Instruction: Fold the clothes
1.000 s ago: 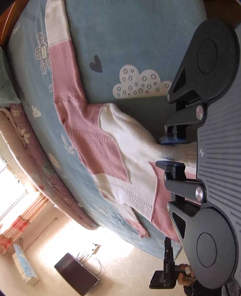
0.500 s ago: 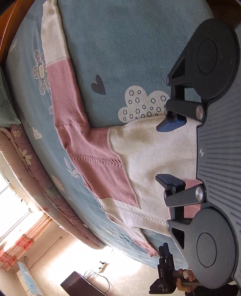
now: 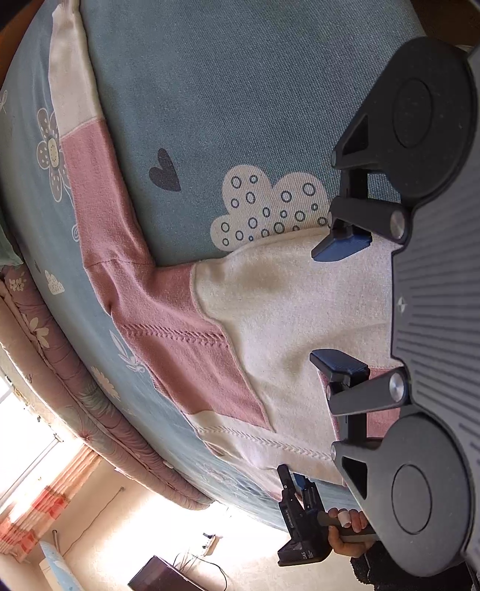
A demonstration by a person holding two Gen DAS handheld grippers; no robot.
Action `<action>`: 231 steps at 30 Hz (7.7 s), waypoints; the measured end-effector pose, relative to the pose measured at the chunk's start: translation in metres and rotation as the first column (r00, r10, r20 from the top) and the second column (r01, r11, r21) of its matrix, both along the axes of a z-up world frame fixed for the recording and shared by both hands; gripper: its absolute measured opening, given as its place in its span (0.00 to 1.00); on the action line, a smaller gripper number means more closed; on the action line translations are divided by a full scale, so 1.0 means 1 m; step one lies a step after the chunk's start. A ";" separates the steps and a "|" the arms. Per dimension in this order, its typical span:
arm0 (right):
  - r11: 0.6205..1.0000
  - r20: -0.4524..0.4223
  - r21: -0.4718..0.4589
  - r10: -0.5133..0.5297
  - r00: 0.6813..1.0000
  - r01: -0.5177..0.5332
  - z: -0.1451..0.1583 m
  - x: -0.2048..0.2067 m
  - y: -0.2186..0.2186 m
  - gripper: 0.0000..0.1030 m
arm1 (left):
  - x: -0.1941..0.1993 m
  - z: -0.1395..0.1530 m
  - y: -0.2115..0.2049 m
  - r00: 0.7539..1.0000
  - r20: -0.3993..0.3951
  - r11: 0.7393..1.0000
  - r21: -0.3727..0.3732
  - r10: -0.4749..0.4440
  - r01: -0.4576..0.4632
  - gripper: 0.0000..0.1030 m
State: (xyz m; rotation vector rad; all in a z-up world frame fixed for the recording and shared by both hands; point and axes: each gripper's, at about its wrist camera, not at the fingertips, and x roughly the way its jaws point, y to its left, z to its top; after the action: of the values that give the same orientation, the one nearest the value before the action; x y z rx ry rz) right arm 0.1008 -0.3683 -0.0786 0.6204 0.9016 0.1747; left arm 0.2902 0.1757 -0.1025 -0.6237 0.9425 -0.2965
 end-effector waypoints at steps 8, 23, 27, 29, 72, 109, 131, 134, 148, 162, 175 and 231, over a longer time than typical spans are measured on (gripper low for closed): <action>1.000 0.003 0.005 -0.008 1.000 0.008 -0.002 0.002 0.005 0.58 | 0.001 0.028 0.003 0.998 0.070 0.991 0.134 0.005 -0.014 0.02; 0.997 0.061 0.009 0.077 0.995 -0.078 0.008 0.002 0.034 0.63 | -0.068 0.007 -0.015 0.987 -0.039 0.973 0.169 -0.153 0.158 0.35; 0.998 0.062 0.006 0.067 0.996 -0.068 0.007 0.001 0.036 0.63 | -0.076 0.010 -0.039 0.985 0.000 0.940 0.299 -0.173 0.165 0.35; 0.998 0.065 0.010 0.064 0.996 -0.065 0.007 -0.001 0.037 0.64 | -0.082 0.012 -0.057 0.980 0.016 0.896 0.407 -0.200 0.177 0.35; 1.000 0.139 -0.004 0.031 0.990 -0.030 -0.010 0.012 -0.017 0.89 | -0.062 0.018 -0.145 0.935 -0.019 0.839 0.434 -0.355 0.328 0.51; 0.994 0.175 0.016 0.107 0.979 -0.112 -0.024 0.130 0.017 0.90 | -0.058 0.005 -0.119 0.978 0.045 0.961 0.198 -0.206 0.193 0.67; 0.926 0.130 -0.376 0.018 0.991 0.032 -0.029 0.126 0.021 0.10 | -0.062 0.004 -0.119 0.975 0.068 0.962 0.193 -0.210 0.194 0.70; 0.904 0.125 -0.420 -0.031 0.992 0.081 -0.021 0.124 0.009 0.09 | -0.063 0.005 -0.122 0.973 0.070 0.956 0.215 -0.221 0.201 0.70; 0.904 0.074 -0.402 0.188 0.979 -0.144 -0.025 0.065 0.052 0.22 | -0.066 0.005 -0.133 0.954 0.089 0.924 0.290 -0.286 0.250 0.76; 0.925 0.070 -0.381 0.024 0.997 0.004 -0.003 -0.018 0.020 0.41 | -0.104 0.032 -0.179 0.878 0.109 0.813 0.444 -0.465 0.376 0.79; 0.925 0.063 -0.373 -0.050 0.997 0.070 -0.013 -0.065 0.020 0.41 | -0.117 0.013 -0.190 0.876 0.053 0.799 0.438 -0.479 0.411 0.81; 0.417 -0.074 -0.841 0.543 0.837 -0.345 -0.013 -0.086 0.166 0.53 | -0.142 0.034 -0.182 0.886 0.116 0.822 0.444 -0.449 0.358 0.92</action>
State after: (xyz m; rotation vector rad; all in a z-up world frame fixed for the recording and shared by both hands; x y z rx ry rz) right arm 0.0148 -0.2026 -0.0920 -0.5770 0.8050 0.2615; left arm 0.1486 -0.0067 -0.0689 0.0117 0.8851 -0.5202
